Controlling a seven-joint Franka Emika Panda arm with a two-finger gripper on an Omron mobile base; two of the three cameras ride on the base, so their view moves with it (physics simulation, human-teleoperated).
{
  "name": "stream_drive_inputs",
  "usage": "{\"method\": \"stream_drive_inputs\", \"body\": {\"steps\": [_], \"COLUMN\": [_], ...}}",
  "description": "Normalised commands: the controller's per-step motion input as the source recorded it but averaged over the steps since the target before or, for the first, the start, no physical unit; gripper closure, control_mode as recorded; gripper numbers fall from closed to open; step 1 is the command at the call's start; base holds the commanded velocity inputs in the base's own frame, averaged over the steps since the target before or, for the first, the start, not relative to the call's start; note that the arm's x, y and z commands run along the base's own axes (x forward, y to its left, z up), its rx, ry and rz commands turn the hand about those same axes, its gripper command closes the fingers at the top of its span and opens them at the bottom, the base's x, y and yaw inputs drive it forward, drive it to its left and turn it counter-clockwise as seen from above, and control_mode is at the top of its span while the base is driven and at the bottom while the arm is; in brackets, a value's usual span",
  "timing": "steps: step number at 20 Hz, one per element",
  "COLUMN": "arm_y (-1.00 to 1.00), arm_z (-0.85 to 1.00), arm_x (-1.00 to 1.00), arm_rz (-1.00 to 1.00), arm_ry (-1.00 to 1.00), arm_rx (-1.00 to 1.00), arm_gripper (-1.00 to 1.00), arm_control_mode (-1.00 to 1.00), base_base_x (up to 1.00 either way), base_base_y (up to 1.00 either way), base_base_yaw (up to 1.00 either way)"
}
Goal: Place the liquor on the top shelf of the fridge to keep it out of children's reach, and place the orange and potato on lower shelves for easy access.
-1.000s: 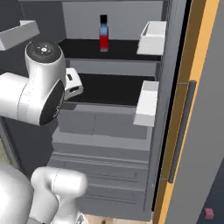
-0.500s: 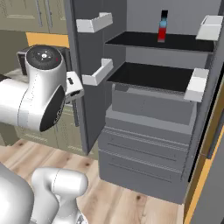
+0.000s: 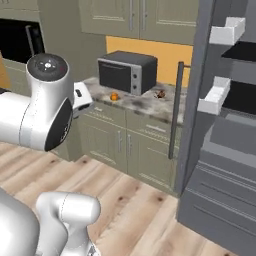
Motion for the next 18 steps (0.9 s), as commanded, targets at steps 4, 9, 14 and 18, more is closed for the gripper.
{"method": "stream_drive_inputs", "body": {"steps": [4, 9, 14, 18], "arm_y": [0.00, 0.00, 0.00, 0.00], "arm_z": [0.00, 0.00, 0.00, 0.00], "arm_x": [0.00, 0.00, 0.00, 0.00], "arm_rz": [0.00, 0.00, 0.00, 0.00], "arm_ry": [0.00, 0.00, 0.00, 0.00], "arm_rx": [0.00, 0.00, 0.00, 0.00], "arm_gripper": [-1.00, -1.00, -1.00, -1.00], "arm_control_mode": [1.00, 1.00, 1.00, 1.00], "base_base_x": [0.35, 0.51, 0.52, 0.44], "base_base_y": [0.92, 0.70, 0.56, 0.82], "base_base_yaw": [-0.05, -0.46, -0.70, -0.66]}}
